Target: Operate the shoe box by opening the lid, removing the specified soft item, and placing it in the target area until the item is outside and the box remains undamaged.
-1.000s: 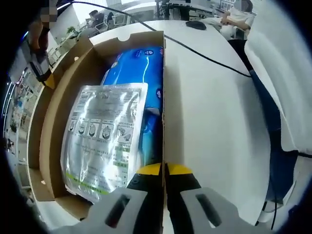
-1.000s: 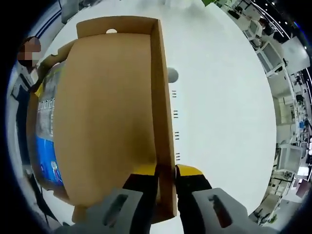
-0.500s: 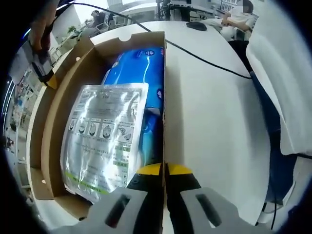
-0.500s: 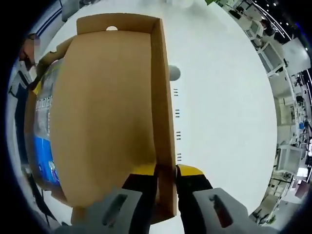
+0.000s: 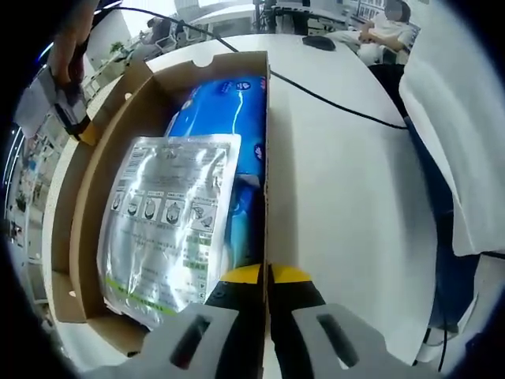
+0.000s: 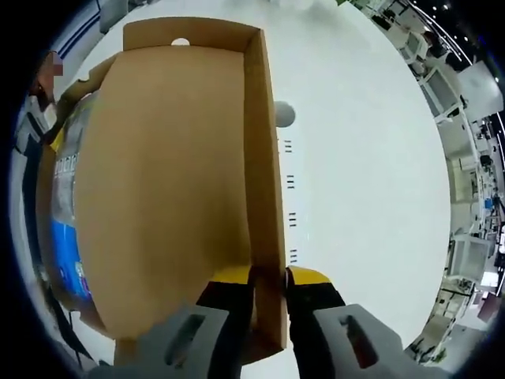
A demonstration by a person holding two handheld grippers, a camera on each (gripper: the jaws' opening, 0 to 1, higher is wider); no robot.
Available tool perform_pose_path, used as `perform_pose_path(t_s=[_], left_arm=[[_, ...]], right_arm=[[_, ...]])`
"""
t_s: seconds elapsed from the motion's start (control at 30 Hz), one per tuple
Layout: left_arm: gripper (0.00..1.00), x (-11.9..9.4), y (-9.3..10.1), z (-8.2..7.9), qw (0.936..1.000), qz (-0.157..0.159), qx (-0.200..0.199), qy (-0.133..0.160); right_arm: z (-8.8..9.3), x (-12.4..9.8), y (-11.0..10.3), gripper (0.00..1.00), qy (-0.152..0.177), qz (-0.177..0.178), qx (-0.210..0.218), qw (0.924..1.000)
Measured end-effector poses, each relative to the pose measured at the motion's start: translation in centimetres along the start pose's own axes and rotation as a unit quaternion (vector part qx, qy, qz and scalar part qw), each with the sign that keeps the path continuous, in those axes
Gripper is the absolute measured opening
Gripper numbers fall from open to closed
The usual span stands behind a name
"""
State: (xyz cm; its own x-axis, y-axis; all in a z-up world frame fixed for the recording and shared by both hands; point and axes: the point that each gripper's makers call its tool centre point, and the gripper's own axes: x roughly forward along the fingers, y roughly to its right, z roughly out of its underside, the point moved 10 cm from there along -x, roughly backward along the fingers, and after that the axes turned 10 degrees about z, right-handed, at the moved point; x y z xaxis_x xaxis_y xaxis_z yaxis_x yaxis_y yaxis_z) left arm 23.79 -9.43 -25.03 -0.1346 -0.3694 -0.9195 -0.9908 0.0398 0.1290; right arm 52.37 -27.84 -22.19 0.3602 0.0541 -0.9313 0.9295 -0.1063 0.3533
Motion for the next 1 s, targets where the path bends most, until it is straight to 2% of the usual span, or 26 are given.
perform_pose_path(t_s=[0.77, 0.9, 1.0], left_arm=[[0.01, 0.0, -0.1, 0.1, 1.0000, 0.002, -0.002, 0.000], [0.01, 0.0, -0.1, 0.2, 1.0000, 0.001, -0.002, 0.001], [0.01, 0.0, -0.1, 0.2, 1.0000, 0.003, -0.003, 0.000]], right_arm=[[0.1, 1.0, -0.8, 0.16, -0.002, -0.007, 0.002, 1.0000], [-0.2, 0.2, -1.9, 0.16, -0.003, -0.008, 0.005, 1.0000], [-0.1, 0.5, -1.8, 0.16, -0.003, -0.007, 0.007, 0.9999]])
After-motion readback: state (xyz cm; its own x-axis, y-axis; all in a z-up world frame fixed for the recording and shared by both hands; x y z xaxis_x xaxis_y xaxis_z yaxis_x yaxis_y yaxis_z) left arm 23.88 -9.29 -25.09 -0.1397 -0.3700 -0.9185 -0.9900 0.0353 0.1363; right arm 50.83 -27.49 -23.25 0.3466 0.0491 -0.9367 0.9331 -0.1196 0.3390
